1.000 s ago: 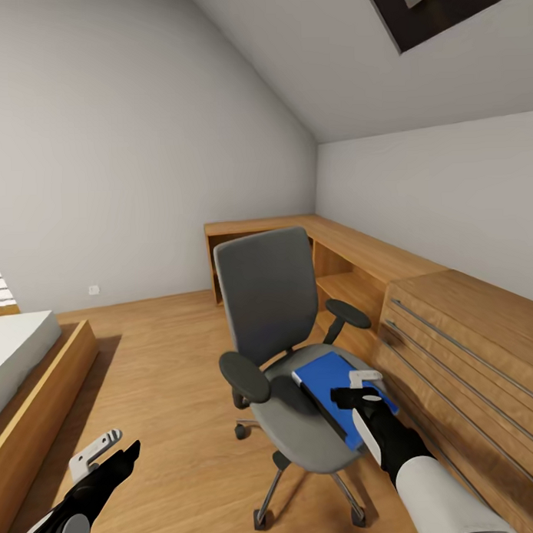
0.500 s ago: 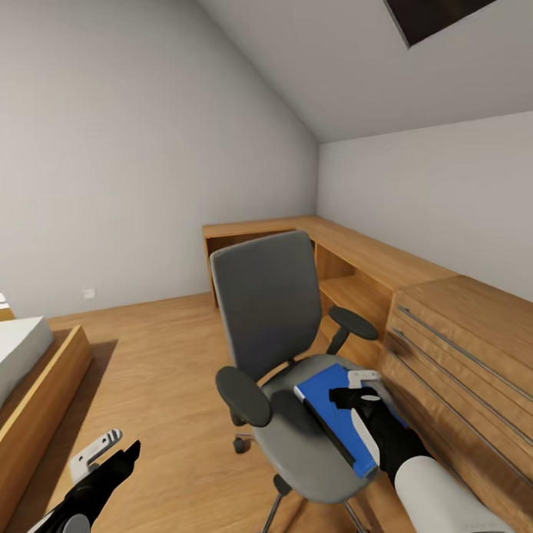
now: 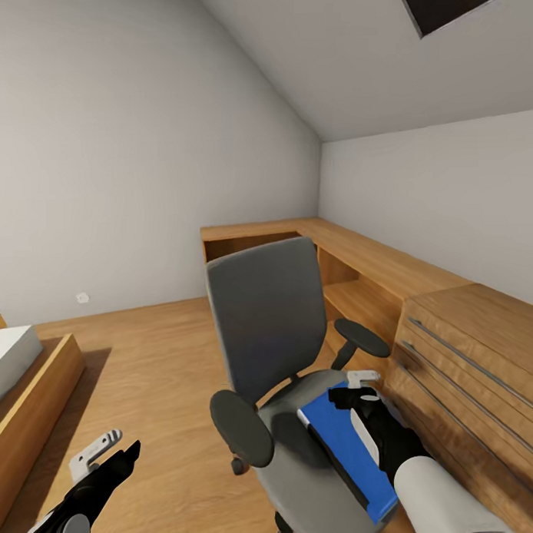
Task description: In the bedroom, organize the workspace by keeping the computer under the desk, ensuring the monitor is on the desk, placing the keyboard on the desk next to the monitor, placing the mouse on the desk next to the keyboard, moving the folder from the swivel chair onto the desk next to the mouse, stacking the notebook on top of the folder with the pen on top of the notebook, and positioning the swivel chair next to the desk.
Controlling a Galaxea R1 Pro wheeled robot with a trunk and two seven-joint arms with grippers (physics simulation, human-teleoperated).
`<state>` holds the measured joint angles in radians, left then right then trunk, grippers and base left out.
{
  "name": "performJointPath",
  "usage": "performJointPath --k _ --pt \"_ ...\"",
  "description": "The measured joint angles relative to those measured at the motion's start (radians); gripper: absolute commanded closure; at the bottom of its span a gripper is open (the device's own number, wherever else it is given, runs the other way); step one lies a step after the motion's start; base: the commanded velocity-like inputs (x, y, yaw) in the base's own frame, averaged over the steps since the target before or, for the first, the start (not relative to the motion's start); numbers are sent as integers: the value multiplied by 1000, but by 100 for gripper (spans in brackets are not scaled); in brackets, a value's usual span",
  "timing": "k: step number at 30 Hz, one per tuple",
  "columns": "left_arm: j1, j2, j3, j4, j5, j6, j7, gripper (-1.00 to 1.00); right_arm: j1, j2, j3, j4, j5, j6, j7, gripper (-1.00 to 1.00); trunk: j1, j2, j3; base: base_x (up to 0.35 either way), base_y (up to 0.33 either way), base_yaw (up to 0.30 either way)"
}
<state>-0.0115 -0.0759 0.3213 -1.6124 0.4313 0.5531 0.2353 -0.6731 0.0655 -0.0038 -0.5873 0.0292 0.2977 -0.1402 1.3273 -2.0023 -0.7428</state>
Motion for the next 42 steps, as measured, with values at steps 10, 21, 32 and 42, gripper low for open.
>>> performJointPath --k 10,21,32,42 --pt "0 1 0 0 0 3 0 -100 0 6 1 0 0 0 -1 -100 0 0 0 135 0 85" --pt "0 1 0 0 -1 4 0 -100 0 8 1 0 1 3 0 -100 1 0 0 10 0 142" --pt "0 1 0 0 -2 4 0 -100 0 8 2 6 3 4 0 -100 1 0 0 1 0 19" --pt "0 2 0 -3 -1 4 0 -100 0 6 49 8 5 3 2 -100 1 0 0 0 0 0"
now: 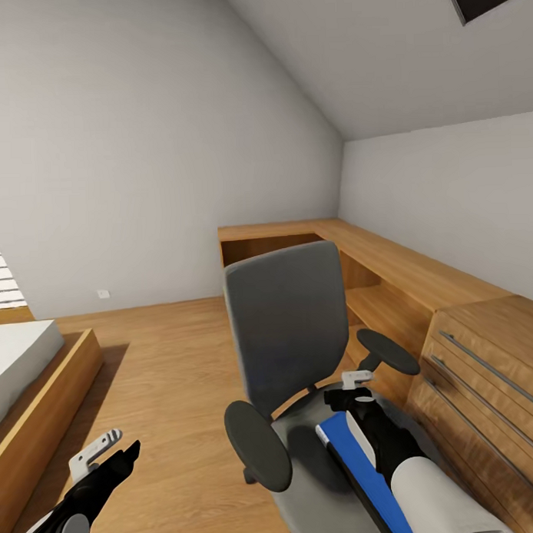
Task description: In the bedroom, organize the workspace by keeping the computer under the desk, ensuring the monitor is on the desk, placing the keyboard on the desk next to the monitor, placing the mouse on the desk next to the keyboard, moving the folder from the swivel chair onto the desk next to the mouse, stacking the notebook on top of the folder with the pen on top of the notebook, and positioning the swivel chair next to the desk.
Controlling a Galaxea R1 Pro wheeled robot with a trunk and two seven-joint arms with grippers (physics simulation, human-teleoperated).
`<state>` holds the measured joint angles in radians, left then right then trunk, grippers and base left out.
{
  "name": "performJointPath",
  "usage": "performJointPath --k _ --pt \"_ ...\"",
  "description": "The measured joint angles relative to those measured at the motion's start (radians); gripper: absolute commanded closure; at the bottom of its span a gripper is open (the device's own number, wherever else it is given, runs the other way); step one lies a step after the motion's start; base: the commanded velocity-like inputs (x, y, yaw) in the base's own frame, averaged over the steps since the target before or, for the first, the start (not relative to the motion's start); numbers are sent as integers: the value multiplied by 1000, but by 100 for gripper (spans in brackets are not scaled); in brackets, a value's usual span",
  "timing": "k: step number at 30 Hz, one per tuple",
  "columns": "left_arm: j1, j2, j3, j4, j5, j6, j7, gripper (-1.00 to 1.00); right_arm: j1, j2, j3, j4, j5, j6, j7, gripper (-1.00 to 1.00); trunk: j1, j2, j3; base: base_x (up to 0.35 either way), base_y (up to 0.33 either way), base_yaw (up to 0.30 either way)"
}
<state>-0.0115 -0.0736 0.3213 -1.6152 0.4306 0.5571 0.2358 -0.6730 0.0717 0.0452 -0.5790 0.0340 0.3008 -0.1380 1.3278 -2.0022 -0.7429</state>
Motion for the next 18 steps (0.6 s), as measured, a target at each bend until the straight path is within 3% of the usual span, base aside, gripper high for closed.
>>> performJointPath --k 6,11,18 --pt "0 0 0 -1 2 0 1 -100 0 1 3 0 2 6 -1 -100 0 0 0 0 0 0" --pt "0 -1 -2 -2 2 1 1 -100 0 0 5 -1 3 26 -3 -100 19 -35 -16 0 0 0" --pt "0 -1 -3 -2 2 1 1 -100 0 -1 6 -1 3 34 -3 -100 19 -35 -16 0 0 0"
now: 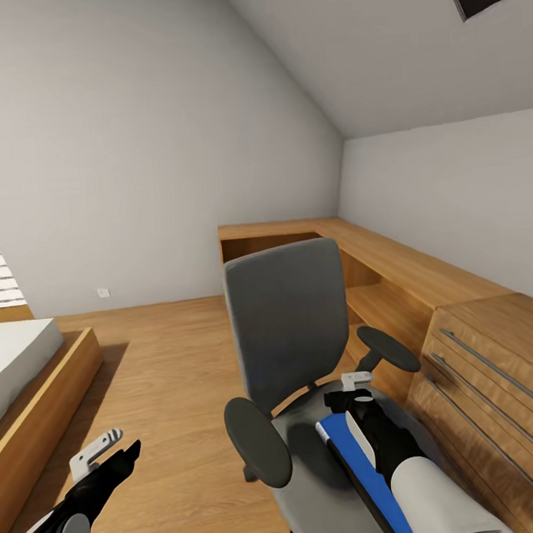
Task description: In the bedroom, organize the workspace by keeping the computer under the desk, ensuring the monitor is on the desk, placing the keyboard on the desk next to the monitor, placing the mouse on the desk next to the keyboard, moving the folder from the swivel chair onto the desk next to the mouse, stacking the notebook on top of the folder with the pen on top of the notebook, and positioning the swivel chair next to the desk.
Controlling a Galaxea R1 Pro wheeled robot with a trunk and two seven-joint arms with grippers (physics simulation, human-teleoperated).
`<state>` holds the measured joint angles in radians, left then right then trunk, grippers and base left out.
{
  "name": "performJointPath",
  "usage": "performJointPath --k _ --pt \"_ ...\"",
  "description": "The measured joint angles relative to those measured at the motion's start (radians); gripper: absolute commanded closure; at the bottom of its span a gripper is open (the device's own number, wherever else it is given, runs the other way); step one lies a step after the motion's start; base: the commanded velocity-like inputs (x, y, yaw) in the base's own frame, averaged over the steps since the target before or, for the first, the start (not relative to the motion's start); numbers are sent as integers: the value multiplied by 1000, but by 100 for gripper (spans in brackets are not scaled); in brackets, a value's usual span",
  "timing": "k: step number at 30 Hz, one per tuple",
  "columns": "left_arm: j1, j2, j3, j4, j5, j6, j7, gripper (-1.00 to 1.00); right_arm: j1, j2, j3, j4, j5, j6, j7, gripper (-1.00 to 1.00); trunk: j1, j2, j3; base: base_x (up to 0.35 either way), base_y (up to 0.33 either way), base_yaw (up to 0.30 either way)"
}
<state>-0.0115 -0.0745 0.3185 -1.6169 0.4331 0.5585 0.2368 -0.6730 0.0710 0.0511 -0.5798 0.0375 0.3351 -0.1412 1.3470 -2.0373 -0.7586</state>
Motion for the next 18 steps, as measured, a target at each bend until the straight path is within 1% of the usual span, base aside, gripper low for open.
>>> performJointPath --k 5,14,16,18 --pt "0 0 -1 0 0 0 0 -100 0 0 0 0 0 1 0 -100 19 -35 -16 0 0 0" --pt "0 0 0 0 1 0 0 -100 0 0 -1 0 0 1 0 -100 19 -35 -16 0 0 0" --pt "0 0 0 0 0 0 0 -100 0 0 -1 0 0 1 0 -100 27 -49 -22 0 0 0" --pt "0 0 0 0 1 -1 0 -100 0 0 -1 0 0 2 0 -100 27 -49 -22 0 0 0"
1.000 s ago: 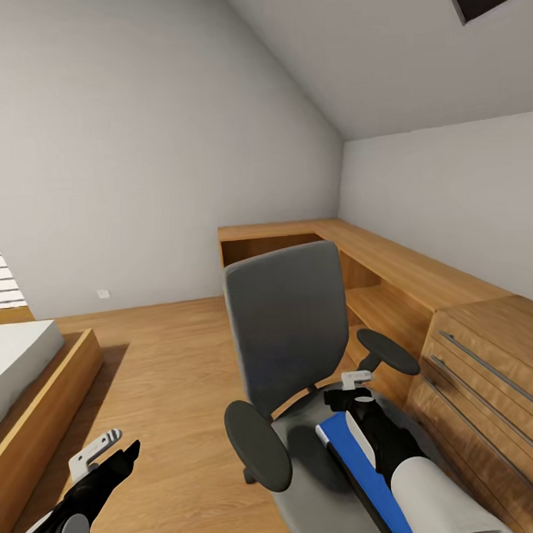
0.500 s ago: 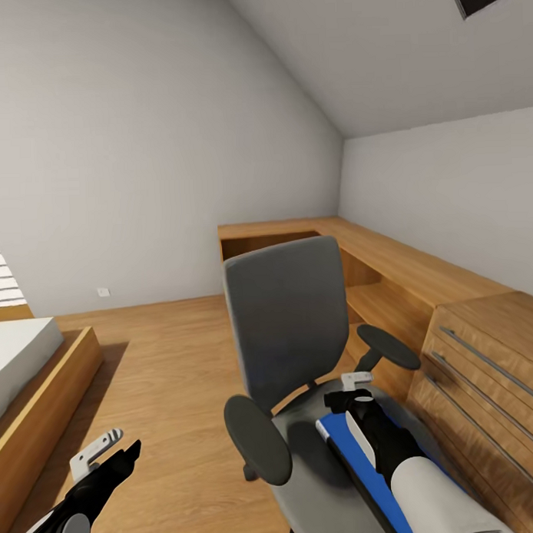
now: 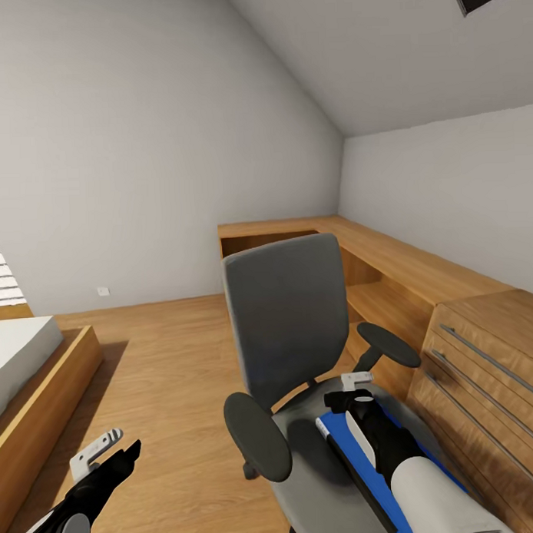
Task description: In the bedroom, organize the workspace by keeping the computer under the desk, ensuring the monitor is on the desk, placing the keyboard on the desk next to the monitor, placing the mouse on the desk next to the keyboard, moving the folder from the swivel chair onto the desk next to the mouse, stacking the notebook on top of the folder with the pen on top of the notebook, and positioning the swivel chair next to the desk.
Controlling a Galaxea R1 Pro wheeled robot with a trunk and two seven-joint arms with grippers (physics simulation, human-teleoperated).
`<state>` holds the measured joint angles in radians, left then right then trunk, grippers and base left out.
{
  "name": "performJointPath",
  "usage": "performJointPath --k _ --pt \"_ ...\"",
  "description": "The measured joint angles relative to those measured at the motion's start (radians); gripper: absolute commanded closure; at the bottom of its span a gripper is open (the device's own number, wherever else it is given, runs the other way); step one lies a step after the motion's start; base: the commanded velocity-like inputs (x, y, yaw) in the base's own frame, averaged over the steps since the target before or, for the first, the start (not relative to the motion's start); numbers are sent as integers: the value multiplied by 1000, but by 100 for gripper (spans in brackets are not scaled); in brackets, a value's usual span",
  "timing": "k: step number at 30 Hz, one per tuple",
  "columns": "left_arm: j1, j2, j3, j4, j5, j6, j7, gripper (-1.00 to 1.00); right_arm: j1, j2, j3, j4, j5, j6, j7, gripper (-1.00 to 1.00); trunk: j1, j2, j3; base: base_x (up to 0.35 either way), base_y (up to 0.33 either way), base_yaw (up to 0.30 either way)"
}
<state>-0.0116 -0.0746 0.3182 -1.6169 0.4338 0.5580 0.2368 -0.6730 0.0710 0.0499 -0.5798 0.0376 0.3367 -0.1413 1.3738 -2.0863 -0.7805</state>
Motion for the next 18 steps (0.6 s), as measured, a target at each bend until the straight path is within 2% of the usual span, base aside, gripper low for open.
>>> performJointPath --k 18 --pt "0 0 0 0 0 1 0 -100 0 0 0 0 0 0 0 -100 0 0 0 0 0 0"
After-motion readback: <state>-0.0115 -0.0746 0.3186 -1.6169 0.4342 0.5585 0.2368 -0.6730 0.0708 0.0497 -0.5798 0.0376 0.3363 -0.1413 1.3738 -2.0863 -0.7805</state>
